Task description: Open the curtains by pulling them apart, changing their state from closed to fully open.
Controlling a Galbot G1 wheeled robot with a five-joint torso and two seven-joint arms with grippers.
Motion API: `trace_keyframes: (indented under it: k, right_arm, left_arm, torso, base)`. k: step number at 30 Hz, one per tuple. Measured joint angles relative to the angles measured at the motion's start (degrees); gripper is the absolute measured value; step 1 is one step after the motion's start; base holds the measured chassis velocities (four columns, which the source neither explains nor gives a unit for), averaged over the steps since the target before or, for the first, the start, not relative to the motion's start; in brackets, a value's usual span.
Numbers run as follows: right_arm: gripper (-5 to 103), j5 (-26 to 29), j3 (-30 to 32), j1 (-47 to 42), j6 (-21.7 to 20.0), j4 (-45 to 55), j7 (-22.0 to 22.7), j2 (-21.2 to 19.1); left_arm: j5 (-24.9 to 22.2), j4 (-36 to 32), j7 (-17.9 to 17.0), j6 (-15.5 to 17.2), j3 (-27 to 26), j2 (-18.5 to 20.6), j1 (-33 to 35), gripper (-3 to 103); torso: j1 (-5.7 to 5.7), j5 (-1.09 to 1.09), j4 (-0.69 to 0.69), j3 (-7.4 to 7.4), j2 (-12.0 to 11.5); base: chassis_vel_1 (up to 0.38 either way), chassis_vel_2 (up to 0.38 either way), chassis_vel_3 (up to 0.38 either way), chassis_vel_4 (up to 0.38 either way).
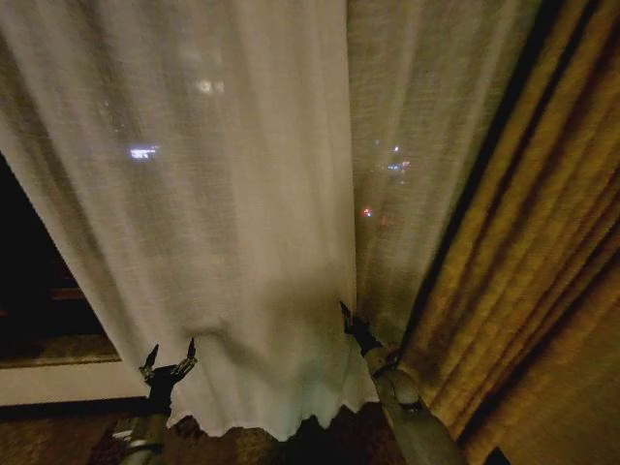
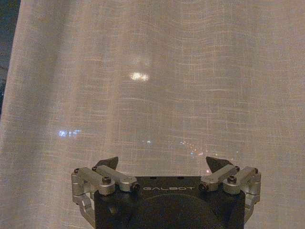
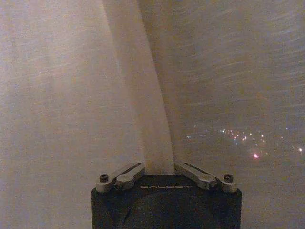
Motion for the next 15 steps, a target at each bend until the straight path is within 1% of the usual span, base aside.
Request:
trace_keyframes:
  k: [3,7,9,12,15]
  right_arm:
    - [0,-0.81,-0.25,0.1,0.44,-0.15,0.05,0.14]
    - [0,-1.88,-0.61,0.32,0.55,-0.29,0.62,0.42]
    - [0,-2.77,-1.08,0.5,0.63,-0.36,0.66,0.5]
    - [0,-3.9,-1.51,0.7,0.63,-0.55,0.67,0.46]
    - [0,-5.3,-2.6,1.5,0.49,-1.56,1.39,0.35]
  left_arm:
    - [0.0,0.0,0.01,0.0,0.01,-0.01,0.0,100]
    - [0.0,0.0,0.07,0.0,0.02,-0.01,0.0,100]
    - [0.0,0.0,0.08,0.0,0.02,-0.01,0.0,100]
    - [0.0,0.0,0.08,0.0,0.01,-0.01,0.0,100]
    - [0.0,0.0,0.01,0.0,-0.03,0.01,0.0,100]
  torso:
    - [0.0,0.0,-0.01,0.0,0.0]
    - [0.0,0.02,-0.02,0.0,0.0]
    - [0.0,0.03,-0.02,0.0,0.0]
    - [0.0,0.02,-0.02,0.0,0.0]
    - [0.0,-0.06,0.02,0.0,0.0]
  base:
    - [-0.319,-0.31,0.32,0.327]
    - [-0.206,-0.19,0.204,0.173]
    - [-0.039,-0.103,0.102,0.054]
    - [-0.008,-0.044,-0.008,0.006]
    - [0.036,0.039,-0.027,-0.026]
